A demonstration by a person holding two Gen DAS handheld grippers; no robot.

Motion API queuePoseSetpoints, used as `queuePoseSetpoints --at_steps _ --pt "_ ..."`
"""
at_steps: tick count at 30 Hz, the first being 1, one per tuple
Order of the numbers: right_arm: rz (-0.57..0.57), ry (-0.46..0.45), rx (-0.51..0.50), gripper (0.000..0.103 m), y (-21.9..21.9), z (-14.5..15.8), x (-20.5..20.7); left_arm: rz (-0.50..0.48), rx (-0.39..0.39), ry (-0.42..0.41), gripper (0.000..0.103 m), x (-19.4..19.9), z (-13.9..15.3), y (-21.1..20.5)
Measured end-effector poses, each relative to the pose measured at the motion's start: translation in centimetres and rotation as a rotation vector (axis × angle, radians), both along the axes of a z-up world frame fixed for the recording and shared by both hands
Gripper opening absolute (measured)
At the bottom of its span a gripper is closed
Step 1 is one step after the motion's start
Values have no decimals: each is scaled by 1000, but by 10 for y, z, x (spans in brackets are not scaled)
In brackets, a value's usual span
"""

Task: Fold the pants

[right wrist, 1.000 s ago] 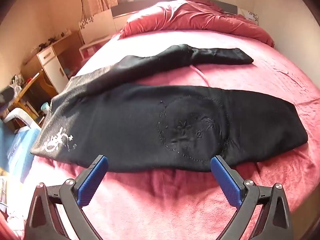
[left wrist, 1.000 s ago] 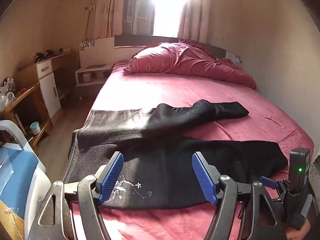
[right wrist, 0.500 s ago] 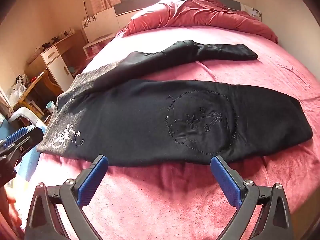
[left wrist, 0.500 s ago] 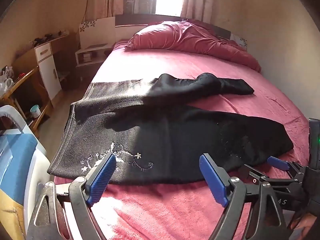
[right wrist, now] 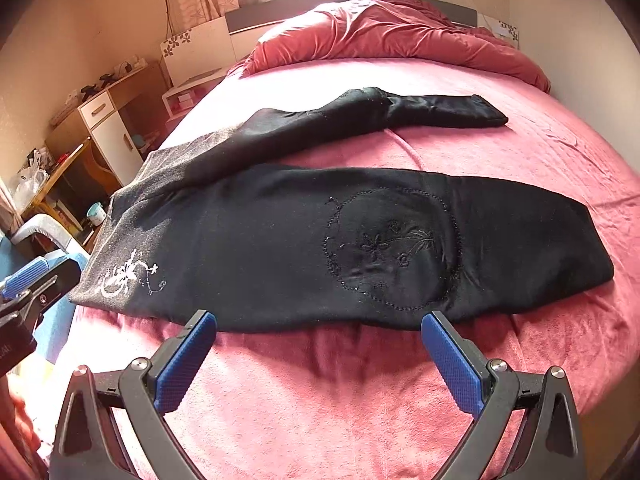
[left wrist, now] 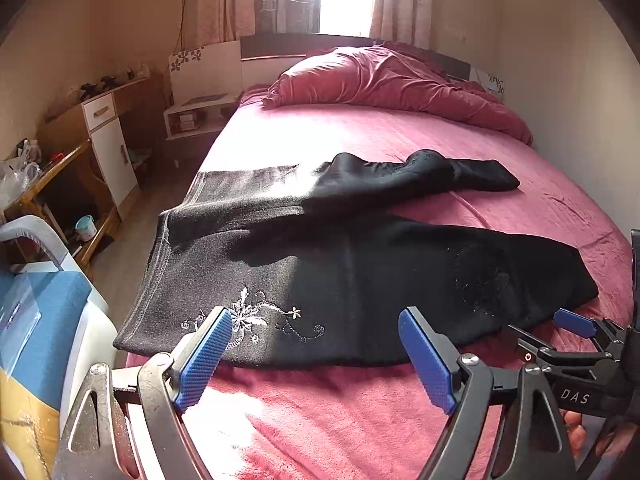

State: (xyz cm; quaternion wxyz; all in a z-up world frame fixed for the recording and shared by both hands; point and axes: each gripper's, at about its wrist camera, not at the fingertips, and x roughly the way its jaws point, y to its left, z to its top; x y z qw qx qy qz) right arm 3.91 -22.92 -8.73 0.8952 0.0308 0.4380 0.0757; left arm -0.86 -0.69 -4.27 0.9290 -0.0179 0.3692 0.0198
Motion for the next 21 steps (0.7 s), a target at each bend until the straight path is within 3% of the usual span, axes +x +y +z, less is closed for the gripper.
queuePoseSetpoints --at_steps 9,21 --pt "-14 12 -4 103 -6 -4 -1 -17 21 -61 87 -8 18 -8" --pt "-21 17 2 103 -7 -8 -2 -23 34 -57 87 -10 17 -13"
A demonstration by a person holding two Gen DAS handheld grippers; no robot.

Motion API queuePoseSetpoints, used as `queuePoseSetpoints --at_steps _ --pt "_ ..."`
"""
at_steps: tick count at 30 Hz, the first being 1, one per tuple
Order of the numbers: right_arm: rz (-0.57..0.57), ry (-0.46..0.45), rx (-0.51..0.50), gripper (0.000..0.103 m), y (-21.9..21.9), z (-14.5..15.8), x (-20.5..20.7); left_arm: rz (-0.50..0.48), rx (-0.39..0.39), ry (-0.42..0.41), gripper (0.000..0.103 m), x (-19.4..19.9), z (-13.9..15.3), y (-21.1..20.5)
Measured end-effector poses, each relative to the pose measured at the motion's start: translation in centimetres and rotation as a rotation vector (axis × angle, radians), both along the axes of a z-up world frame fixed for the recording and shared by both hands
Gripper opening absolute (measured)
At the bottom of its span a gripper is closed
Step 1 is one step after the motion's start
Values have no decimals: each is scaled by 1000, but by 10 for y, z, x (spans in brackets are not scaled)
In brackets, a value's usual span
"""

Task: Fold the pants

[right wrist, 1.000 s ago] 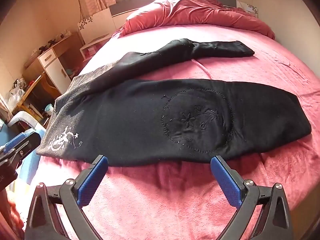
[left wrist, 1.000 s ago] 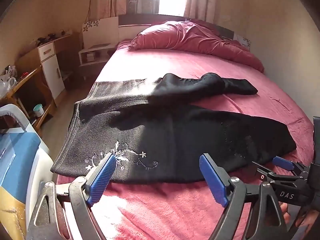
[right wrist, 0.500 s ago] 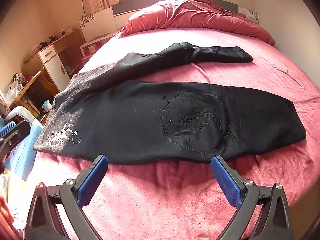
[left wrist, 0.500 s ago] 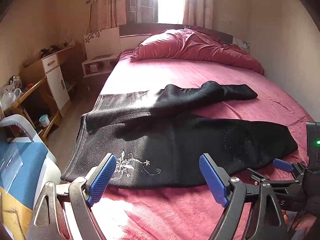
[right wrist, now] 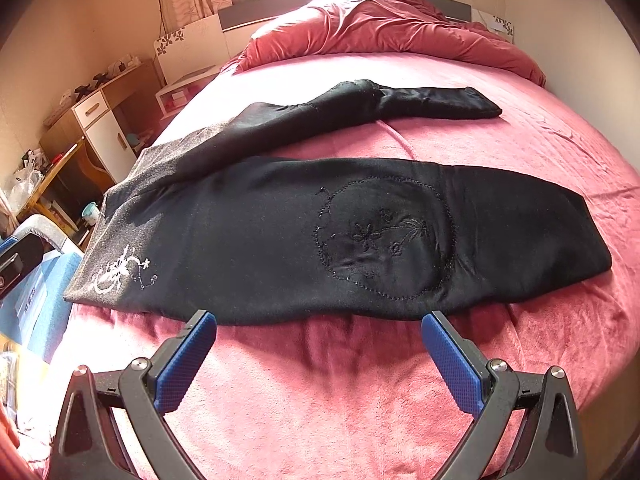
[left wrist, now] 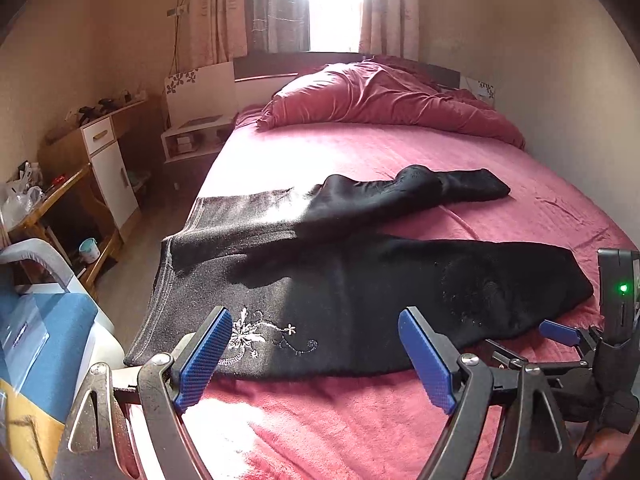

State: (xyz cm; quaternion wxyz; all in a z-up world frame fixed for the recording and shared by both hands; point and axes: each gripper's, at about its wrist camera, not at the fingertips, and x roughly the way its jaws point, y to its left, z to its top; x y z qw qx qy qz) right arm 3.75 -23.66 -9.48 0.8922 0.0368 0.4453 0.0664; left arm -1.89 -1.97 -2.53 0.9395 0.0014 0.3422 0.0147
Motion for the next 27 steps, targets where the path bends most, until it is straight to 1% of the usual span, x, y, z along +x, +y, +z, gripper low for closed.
queuePoseSetpoints --at_steps 9,22,27 --pt "-8 4 1 103 -3 -3 -1 -2 -4 14 87 0 -3 0" --pt "-23 21 6 103 -9 -10 1 17 -21 73 87 5 -17 6" --pt "-27 30 10 103 -12 -13 2 30 -68 119 87 10 -28 15"
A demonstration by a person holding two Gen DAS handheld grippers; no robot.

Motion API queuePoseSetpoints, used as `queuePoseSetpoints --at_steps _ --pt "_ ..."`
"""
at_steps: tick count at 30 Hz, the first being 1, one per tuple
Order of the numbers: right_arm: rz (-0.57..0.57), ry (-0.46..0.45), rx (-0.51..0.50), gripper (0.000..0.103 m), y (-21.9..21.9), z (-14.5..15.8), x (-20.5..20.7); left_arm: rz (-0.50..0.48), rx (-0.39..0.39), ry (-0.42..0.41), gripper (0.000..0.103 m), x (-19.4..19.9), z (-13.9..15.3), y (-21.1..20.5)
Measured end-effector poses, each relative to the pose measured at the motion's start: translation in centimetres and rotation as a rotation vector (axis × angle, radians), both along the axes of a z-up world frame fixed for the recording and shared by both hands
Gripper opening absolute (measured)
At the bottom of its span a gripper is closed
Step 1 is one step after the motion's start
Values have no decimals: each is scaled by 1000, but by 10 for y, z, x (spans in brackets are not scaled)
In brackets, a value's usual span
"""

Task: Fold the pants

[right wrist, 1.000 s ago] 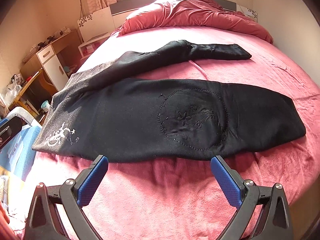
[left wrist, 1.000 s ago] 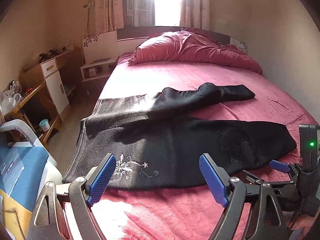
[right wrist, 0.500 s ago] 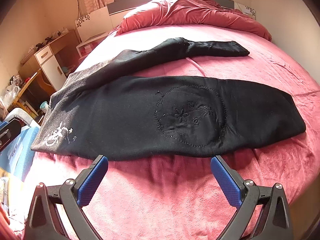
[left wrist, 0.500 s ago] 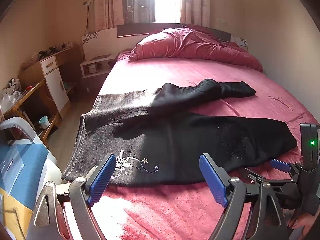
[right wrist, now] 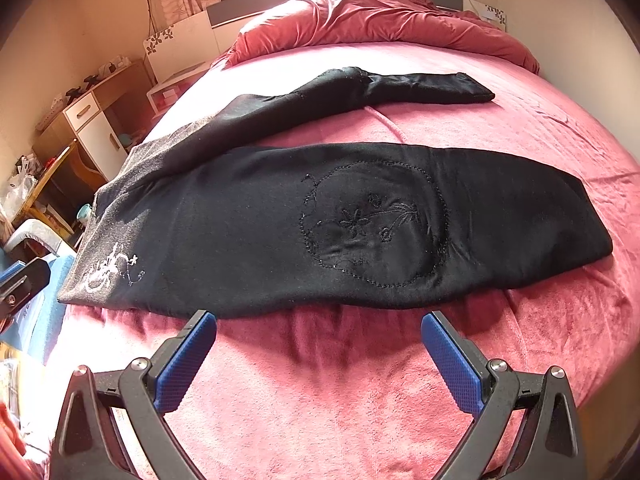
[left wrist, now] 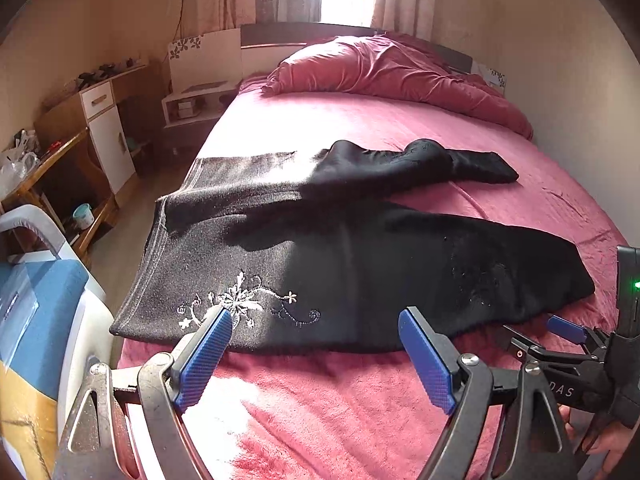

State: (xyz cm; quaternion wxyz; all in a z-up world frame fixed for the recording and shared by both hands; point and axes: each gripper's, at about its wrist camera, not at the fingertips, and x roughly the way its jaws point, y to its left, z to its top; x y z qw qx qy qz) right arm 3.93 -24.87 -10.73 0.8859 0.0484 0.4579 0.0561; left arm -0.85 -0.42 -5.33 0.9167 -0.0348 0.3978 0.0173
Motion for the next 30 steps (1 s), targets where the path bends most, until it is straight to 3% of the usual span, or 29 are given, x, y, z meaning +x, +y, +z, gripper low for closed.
queuePoseSetpoints --at_steps 4,9,13,16,20,24,30 --pt "-16 23 38 103 -12 -4 3 44 -84 72 87 9 -19 22" --pt "-88 62 105 103 -45 -13 6 150 -172 152 101 14 -48 66" --pt "-210 81 207 102 -98 -19 6 233 -239 202 101 14 -70 103" --pt "-336 90 260 95 -145 -25 7 288 -300 243 101 16 -85 127" --pt "-483 90 309 80 -200 -33 14 358 -358 288 81 17 -100 150" --pt "-586 100 366 72 -239 -47 25 389 -426 301 66 19 -111 167" --pt "-664 104 443 60 -276 -63 52 465 -575 294 57 18 -118 195"
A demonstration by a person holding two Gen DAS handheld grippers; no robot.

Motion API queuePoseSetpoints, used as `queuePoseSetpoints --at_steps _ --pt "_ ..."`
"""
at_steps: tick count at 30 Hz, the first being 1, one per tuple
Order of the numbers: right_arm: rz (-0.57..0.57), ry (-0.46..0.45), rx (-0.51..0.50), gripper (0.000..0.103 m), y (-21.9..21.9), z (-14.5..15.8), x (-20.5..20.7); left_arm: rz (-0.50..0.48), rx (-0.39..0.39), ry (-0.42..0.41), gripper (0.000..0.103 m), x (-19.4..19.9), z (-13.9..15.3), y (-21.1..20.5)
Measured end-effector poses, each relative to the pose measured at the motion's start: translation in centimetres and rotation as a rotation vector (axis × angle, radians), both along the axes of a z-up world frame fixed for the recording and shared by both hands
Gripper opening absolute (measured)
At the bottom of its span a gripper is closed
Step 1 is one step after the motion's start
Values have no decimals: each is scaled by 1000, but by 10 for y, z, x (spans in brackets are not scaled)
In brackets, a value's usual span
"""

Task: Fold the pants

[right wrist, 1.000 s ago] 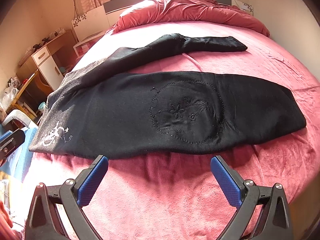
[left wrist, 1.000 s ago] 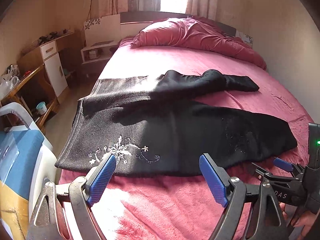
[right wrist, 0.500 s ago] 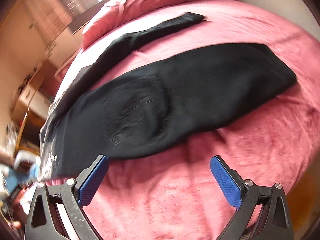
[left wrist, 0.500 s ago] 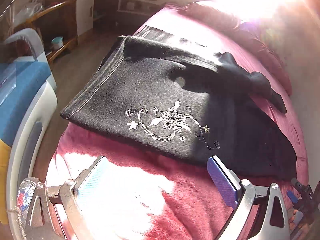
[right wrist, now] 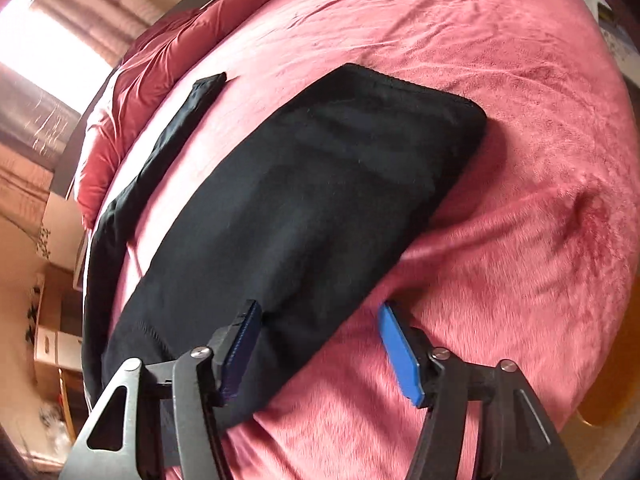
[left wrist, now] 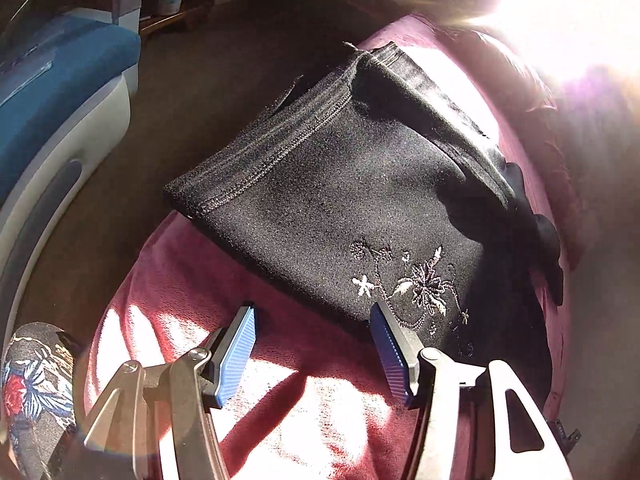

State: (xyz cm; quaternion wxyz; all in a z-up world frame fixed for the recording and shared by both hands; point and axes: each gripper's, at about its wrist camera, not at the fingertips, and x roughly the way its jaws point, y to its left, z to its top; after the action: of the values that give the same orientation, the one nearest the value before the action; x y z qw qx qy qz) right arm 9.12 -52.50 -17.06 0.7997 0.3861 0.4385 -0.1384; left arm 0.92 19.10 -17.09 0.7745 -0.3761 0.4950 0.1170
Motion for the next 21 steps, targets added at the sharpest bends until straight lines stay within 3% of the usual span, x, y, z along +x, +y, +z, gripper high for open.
queuePoseSetpoints --at_steps 3,5,8,10,14,21 --pt "-1 8 -11 53 -5 1 13 49 -64 -5 52 1 -4 15" --pt "1 15 -23 37 -8 3 20 67 -80 -14 45 3 -4 21" --pt "7 16 -20 23 -9 2 25 86 -93 -13 38 7 -6 26" --pt "20 20 -33 20 -10 6 29 97 -91 -7 31 9 -8 29" --pt "33 13 -75 13 -8 18 22 92 -45 -41 8 11 2 25" --pt "56 -62 -130 12 -2 54 11 48 33 -113 7 3 36 21"
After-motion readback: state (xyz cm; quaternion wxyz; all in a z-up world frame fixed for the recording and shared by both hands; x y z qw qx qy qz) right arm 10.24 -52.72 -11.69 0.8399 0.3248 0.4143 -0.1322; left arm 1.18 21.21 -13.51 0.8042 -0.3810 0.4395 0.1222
